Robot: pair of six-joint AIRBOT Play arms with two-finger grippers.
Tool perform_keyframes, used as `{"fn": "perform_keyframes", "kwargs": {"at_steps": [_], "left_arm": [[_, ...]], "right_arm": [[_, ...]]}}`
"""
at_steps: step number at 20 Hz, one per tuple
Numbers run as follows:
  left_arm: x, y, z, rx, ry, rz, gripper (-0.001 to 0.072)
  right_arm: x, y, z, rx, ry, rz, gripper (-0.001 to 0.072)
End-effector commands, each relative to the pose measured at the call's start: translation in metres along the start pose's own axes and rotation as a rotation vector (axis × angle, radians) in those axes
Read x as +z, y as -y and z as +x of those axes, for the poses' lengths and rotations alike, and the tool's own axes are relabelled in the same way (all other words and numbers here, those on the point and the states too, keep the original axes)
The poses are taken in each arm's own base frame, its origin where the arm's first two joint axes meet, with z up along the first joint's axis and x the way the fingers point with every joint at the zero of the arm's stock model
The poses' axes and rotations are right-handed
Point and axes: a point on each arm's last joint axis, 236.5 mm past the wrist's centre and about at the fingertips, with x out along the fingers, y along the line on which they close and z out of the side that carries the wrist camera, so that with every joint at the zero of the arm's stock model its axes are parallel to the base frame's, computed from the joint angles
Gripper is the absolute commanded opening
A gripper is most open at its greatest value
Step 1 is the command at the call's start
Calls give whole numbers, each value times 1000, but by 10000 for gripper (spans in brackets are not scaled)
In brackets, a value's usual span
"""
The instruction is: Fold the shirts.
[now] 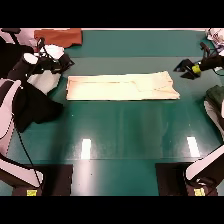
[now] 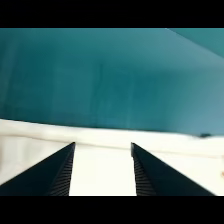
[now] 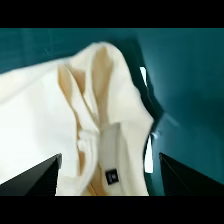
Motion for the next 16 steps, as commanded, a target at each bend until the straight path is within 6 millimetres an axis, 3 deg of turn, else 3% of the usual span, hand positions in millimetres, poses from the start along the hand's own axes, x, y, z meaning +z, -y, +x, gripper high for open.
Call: {"fn": "perform_keyframes", "kwargs": {"at_steps": [1, 5, 6, 8, 10, 13, 16], "left_arm": [[-33, 34, -3, -2, -146, 172, 426], [-75, 60, 13, 47, -221, 315, 411], [-81, 66, 16, 50, -227, 343, 356], [-88, 70, 18, 64, -234, 393, 357], [-89, 68, 19, 78, -235, 400, 356], [-92, 63, 19, 93, -252, 411, 357], [-121, 48, 33, 107, -367, 393, 358]], "right_arm": [[-34, 27, -8, 0, -58, 47, 700], [-54, 45, 9, 62, -74, 52, 706], [-54, 52, 14, 54, -59, 43, 707], [-56, 56, 27, 84, -64, 36, 707], [-55, 45, 42, 186, -88, 56, 707], [-35, 12, 56, 369, -54, 83, 708], [-33, -5, 76, 386, -77, 40, 708]]}}
